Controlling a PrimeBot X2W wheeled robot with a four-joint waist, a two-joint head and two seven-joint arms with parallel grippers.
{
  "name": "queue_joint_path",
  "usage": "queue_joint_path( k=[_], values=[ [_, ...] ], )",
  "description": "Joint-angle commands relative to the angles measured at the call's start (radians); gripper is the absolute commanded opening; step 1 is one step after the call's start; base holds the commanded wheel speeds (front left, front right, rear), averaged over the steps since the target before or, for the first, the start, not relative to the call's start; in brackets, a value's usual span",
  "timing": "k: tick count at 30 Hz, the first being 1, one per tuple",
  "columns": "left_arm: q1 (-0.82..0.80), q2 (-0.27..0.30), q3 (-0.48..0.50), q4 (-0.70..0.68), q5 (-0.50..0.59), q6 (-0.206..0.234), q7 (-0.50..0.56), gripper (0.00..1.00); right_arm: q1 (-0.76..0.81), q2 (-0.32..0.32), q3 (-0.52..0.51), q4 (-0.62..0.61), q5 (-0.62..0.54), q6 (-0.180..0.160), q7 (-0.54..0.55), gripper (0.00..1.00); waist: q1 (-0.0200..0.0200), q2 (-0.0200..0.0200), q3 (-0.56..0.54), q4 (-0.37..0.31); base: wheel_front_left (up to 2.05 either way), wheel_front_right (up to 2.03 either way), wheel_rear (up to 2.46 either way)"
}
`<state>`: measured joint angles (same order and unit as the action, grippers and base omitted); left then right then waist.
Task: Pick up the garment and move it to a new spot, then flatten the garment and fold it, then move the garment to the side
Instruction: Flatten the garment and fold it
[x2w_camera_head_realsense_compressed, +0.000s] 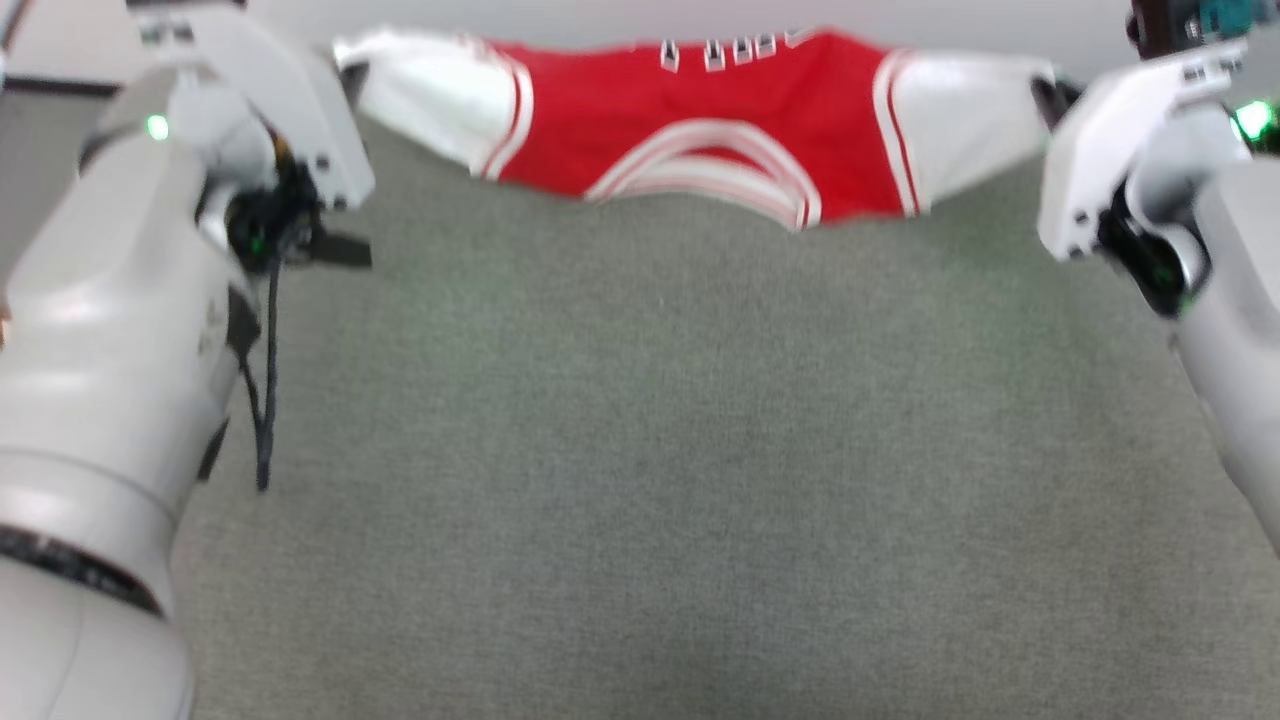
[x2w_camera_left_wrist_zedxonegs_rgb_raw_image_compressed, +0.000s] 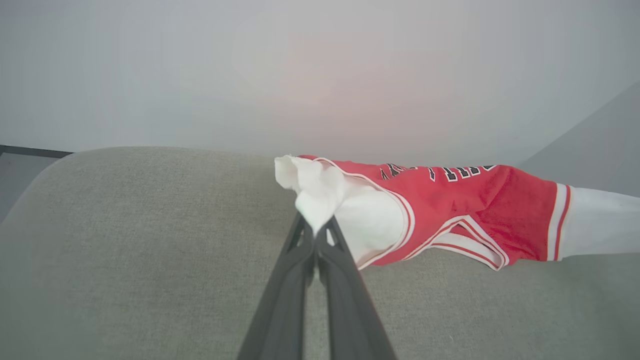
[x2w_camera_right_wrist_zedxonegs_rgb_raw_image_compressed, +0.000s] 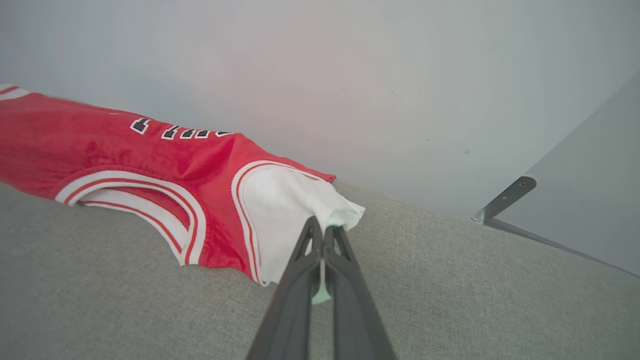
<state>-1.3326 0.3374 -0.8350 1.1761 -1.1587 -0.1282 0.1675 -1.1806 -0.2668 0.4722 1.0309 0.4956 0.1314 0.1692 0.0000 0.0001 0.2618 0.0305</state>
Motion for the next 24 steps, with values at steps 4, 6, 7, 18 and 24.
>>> queue_joint_path(
  k=[4,6,7,18,24],
  values=[
    [0.074,0.039,0.0,-0.039,-0.025,-0.003,-0.007,0.0,0.084,-0.08,0.05,-0.1,0.098,-0.002,0.075,0.0,0.0,-0.0001,-0.102,0.013,0.0,0.0,0.0],
    [0.107,0.056,0.001,-0.059,-0.033,-0.003,-0.009,0.0,0.123,-0.117,0.063,-0.156,0.142,-0.002,0.111,0.0,0.0,-0.0001,-0.122,0.015,0.0,0.0,0.0],
    [0.124,0.065,0.005,-0.068,-0.042,-0.003,-0.012,0.0,0.142,-0.136,0.07,-0.184,0.164,-0.002,0.128,0.0,0.0,-0.0001,-0.131,0.016,0.0,0.0,0.0],
    [0.351,0.149,0.005,-0.236,-0.082,0.011,-0.039,0.0,0.409,-0.323,0.073,-0.502,0.313,-0.002,0.299,0.0,0.0,-0.0001,-0.203,0.032,0.0,0.0,0.0],
    [0.503,0.217,-0.006,-0.416,-0.072,0.082,-0.074,0.0,0.586,-0.389,-0.001,-0.646,0.329,-0.002,0.338,0.0,0.0,-0.0001,-0.218,0.044,0.0,0.0,0.0]
  ],
)
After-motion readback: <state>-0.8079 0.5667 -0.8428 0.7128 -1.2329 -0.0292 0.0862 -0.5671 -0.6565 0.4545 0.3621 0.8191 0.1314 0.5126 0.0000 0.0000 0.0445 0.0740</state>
